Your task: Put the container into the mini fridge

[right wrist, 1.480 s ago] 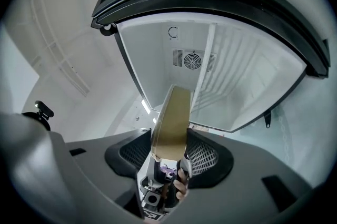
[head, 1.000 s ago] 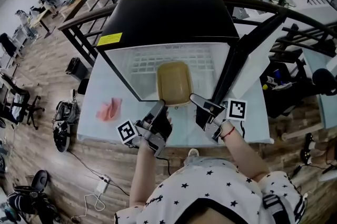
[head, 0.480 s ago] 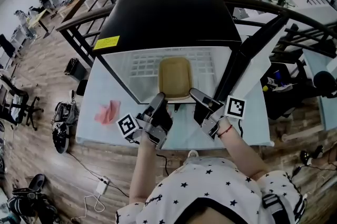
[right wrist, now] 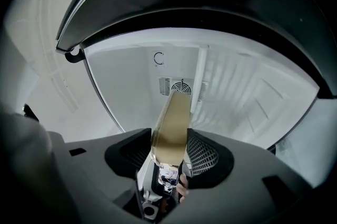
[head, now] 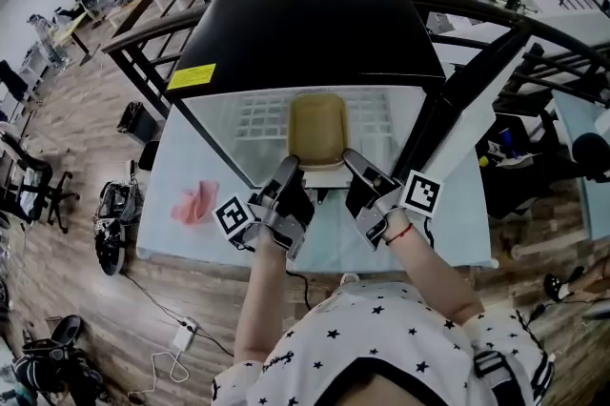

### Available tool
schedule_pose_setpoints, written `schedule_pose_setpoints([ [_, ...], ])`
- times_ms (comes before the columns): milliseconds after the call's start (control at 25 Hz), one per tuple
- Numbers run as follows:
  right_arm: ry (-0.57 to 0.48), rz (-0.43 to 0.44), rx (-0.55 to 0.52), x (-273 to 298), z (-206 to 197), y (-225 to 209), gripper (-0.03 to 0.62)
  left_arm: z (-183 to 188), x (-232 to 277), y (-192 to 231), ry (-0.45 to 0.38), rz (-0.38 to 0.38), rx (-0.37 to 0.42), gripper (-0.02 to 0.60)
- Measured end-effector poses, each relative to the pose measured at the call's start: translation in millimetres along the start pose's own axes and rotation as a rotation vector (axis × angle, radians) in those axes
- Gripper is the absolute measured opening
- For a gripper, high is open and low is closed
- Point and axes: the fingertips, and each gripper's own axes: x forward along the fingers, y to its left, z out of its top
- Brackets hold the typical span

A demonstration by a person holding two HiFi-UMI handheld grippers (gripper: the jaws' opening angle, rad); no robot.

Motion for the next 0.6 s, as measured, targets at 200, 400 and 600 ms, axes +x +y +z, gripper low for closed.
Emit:
schedule_pose_setpoints([
  [200, -0.022, -0.003, -0.034, 8.1, 3.9, 0.2, 0.215, 9.5, 6.4, 1.4, -0.017, 0.028, 0.052, 0.212],
  [400, -0.049, 0.005, -0.056, 18.1, 9.9, 3.6, 0.207, 16.3, 13.6, -0.1, -0.028, 0.048, 0.1, 0.215],
  [600, -0.05, 0.0, -0.061, 25.2, 13.2, 3.2, 0.207, 23.4, 20.9, -3.6, -0.042, 0.065, 0.135, 0.213],
])
